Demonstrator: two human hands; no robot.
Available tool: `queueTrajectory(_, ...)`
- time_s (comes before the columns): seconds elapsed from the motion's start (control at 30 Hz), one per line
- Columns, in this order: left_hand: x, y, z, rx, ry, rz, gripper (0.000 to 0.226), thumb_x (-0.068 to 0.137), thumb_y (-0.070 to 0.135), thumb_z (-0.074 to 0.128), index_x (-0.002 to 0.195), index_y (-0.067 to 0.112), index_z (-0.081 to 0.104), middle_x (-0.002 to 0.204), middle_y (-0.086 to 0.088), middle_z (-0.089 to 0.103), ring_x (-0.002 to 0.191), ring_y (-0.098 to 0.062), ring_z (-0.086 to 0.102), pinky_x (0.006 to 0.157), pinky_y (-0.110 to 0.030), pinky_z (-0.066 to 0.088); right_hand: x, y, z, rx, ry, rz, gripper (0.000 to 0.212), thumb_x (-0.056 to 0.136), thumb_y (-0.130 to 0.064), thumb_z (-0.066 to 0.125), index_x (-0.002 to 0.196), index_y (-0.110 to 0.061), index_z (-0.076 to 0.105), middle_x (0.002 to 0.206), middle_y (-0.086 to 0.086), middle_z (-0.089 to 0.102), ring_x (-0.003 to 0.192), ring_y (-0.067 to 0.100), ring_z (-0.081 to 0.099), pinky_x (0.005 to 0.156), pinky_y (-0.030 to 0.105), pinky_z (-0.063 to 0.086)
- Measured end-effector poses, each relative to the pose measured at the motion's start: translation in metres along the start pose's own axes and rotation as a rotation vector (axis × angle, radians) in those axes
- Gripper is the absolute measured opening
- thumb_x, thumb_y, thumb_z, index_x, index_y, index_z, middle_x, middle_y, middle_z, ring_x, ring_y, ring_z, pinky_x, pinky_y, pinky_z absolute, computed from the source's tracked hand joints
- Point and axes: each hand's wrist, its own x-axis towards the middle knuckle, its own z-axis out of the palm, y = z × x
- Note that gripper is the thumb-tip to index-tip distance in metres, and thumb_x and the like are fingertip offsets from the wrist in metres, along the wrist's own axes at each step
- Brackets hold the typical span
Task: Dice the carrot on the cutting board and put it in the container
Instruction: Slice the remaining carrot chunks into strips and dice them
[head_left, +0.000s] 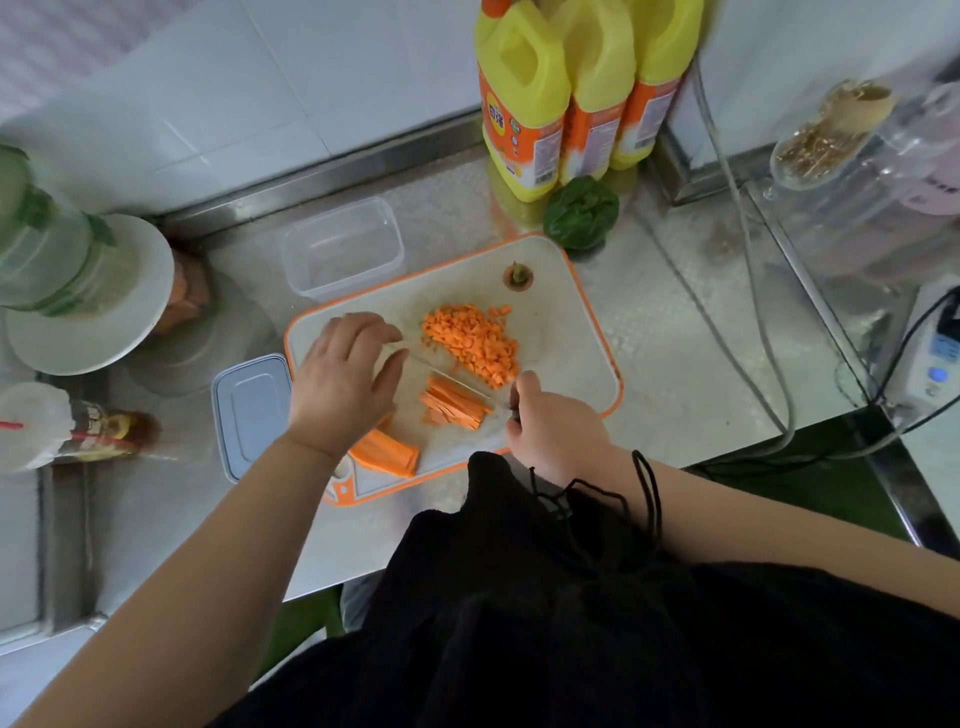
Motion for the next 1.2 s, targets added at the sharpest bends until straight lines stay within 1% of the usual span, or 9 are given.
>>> queueTrajectory(0.03, -0.006, -0.005, 0.003, 0.008, -0.008, 0.08, 0.016, 0.092, 0.022, 0.062, 0.104, 0.011, 0.06, 0.101, -0.013, 0.063, 0.094, -0.03, 0.057, 0.081, -0.039, 0.048, 0.002, 0.003, -0.002, 0.044, 0.033, 0.031, 0.025, 0.095, -0.025, 0.044, 0.114, -0.01, 0.037, 0.072, -0.001, 0.051, 0.067, 0.027, 0.057, 0.057, 0.032, 0.042)
queueTrajectory(0.1, -0.017, -0.012, 0.011, 0.039, -0.168, 0.246, 0.023, 0.092, 0.028, 0.061, 0.109, 0.014, 0.058, 0.105, -0.012, 0.064, 0.095, -0.03, 0.06, 0.078, -0.041, 0.052, 0.007, 0.007, -0.003, 0.131, 0.106, 0.076, 0.022, 0.095, -0.024, 0.044, 0.11, -0.01, 0.039, 0.073, 0.0, 0.052, 0.072, 0.029, 0.061, 0.057, 0.032, 0.04)
queueTrajectory(0.2, -0.021, -0.019, 0.029, 0.147, -0.588, 0.382, 0.064, 0.08, 0.037, 0.075, 0.132, 0.011, 0.051, 0.128, -0.013, 0.059, 0.112, -0.033, 0.059, 0.092, -0.042, 0.051, 0.013, 0.012, -0.006, 0.209, 0.174, 0.101, 0.019, 0.095, -0.025, 0.045, 0.107, -0.011, 0.039, 0.068, -0.003, 0.051, 0.066, 0.026, 0.058, 0.055, 0.032, 0.041)
queueTrajectory(0.27, -0.014, -0.02, 0.04, 0.19, -0.76, 0.413, 0.087, 0.067, 0.036, 0.086, 0.14, 0.008, 0.047, 0.137, -0.014, 0.054, 0.121, -0.033, 0.056, 0.098, -0.043, 0.048, 0.014, 0.013, -0.006, 0.226, 0.196, 0.097, 0.018, 0.095, -0.024, 0.045, 0.106, -0.012, 0.039, 0.066, -0.004, 0.05, 0.063, 0.025, 0.057, 0.054, 0.032, 0.041)
queueTrajectory(0.33, -0.002, -0.019, 0.047, 0.209, -0.837, 0.457, 0.091, 0.067, 0.033, 0.085, 0.143, 0.007, 0.045, 0.141, -0.015, 0.052, 0.125, -0.032, 0.054, 0.102, -0.041, 0.046, 0.014, 0.014, -0.004, 0.228, 0.209, 0.086, 0.017, 0.095, -0.024, 0.046, 0.106, -0.012, 0.04, 0.063, -0.007, 0.048, 0.06, 0.022, 0.054, 0.049, 0.029, 0.036)
queueTrajectory(0.47, 0.012, -0.019, 0.055, 0.286, -0.976, 0.558, 0.084, 0.087, 0.034, 0.066, 0.154, 0.01, 0.021, 0.156, -0.013, 0.03, 0.138, -0.031, 0.037, 0.112, -0.038, 0.034, 0.014, 0.019, 0.0, 0.225, 0.225, 0.067, 0.018, 0.094, -0.023, 0.048, 0.106, -0.011, 0.041, 0.059, -0.012, 0.043, 0.055, 0.017, 0.049, 0.043, 0.024, 0.026)
queueTrajectory(0.73, 0.003, -0.022, 0.059, 0.227, -0.811, 0.687, 0.066, 0.07, 0.031, 0.08, 0.128, 0.006, 0.06, 0.125, -0.015, 0.06, 0.111, -0.032, 0.06, 0.085, -0.038, 0.054, 0.017, 0.022, 0.001, 0.246, 0.236, 0.054, 0.018, 0.094, -0.022, 0.049, 0.106, -0.01, 0.042, 0.067, -0.005, 0.053, 0.057, 0.019, 0.052, 0.043, 0.024, 0.029)
queueTrajectory(1.07, -0.025, -0.011, 0.066, 0.182, -0.67, 0.501, 0.061, 0.067, 0.001, 0.081, 0.125, -0.002, 0.062, 0.108, -0.021, 0.063, 0.091, -0.036, 0.063, 0.065, -0.039, 0.058, 0.016, 0.025, 0.005, 0.226, 0.209, 0.072, 0.017, 0.094, -0.022, 0.049, 0.106, -0.011, 0.042, 0.063, -0.008, 0.05, 0.059, 0.021, 0.056, 0.051, 0.028, 0.038)
queueTrajectory(1.2, -0.033, 0.0, 0.071, 0.203, -0.64, 0.394, 0.053, 0.068, 0.004, 0.079, 0.118, -0.004, 0.065, 0.1, -0.021, 0.063, 0.081, -0.034, 0.063, 0.055, -0.035, 0.054, 0.016, 0.024, 0.006, 0.214, 0.194, 0.065, 0.017, 0.094, -0.023, 0.049, 0.106, -0.011, 0.042, 0.065, -0.006, 0.051, 0.062, 0.023, 0.059, 0.052, 0.032, 0.044)
